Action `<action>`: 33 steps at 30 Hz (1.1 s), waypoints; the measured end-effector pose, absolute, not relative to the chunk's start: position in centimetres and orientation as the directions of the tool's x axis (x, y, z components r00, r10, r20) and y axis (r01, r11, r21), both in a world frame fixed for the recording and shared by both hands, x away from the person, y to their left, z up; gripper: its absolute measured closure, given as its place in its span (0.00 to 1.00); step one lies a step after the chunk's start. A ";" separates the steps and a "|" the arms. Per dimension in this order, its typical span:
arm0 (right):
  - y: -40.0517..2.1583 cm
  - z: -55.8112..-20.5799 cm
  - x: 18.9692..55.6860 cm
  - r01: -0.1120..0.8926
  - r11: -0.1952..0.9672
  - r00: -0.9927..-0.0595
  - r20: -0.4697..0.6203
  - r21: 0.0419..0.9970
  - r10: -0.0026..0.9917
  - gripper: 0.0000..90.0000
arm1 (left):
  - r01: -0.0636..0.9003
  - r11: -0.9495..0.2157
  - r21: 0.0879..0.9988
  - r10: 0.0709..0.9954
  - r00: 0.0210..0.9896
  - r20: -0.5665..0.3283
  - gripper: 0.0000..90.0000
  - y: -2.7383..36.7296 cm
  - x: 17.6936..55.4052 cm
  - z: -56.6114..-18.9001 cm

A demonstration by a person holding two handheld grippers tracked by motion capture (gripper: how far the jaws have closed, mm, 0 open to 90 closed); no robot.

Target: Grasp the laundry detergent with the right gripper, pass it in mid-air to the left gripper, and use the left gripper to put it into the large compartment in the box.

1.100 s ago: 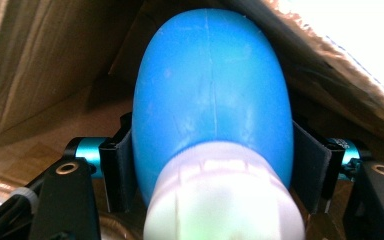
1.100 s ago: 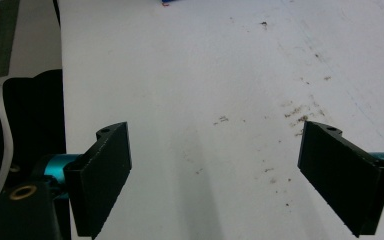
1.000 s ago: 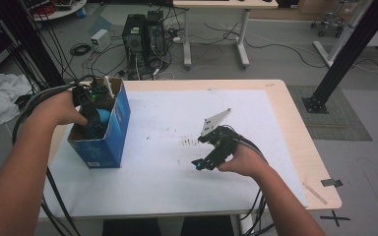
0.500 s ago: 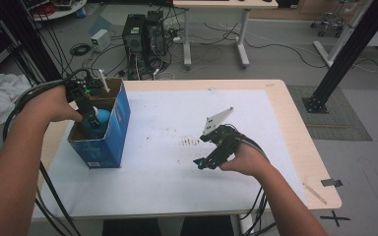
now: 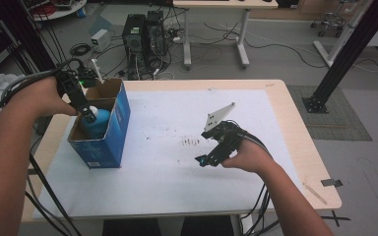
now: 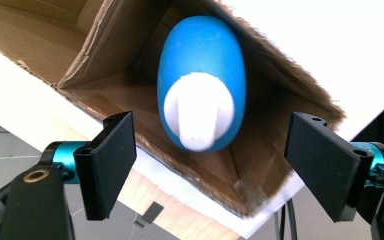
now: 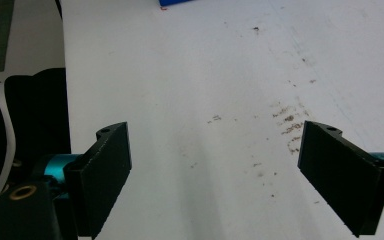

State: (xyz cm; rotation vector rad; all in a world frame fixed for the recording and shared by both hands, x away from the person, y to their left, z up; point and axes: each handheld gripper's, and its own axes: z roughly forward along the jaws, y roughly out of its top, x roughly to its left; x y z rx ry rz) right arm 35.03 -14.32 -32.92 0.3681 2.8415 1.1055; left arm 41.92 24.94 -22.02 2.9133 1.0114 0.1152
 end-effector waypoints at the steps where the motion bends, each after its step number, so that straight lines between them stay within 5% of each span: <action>1: -14.3 -32.8 35.0 0.198 0.715 -0.968 0.022 0.671 0.248 0.14 | 0.613 -0.786 0.081 0.617 0.785 0.051 0.22 24.8 41.8 -21.8; 19: -14.4 -31.1 35.5 0.207 0.751 -0.971 0.036 0.627 0.238 0.14 | 0.441 -0.892 0.100 0.449 0.890 0.082 0.14 19.4 39.5 -18.7; 33: -14.6 -30.1 35.8 0.217 0.778 -0.971 0.045 0.590 0.237 0.14 | 0.336 -0.940 0.059 0.338 0.940 0.043 0.10 15.0 39.4 -20.4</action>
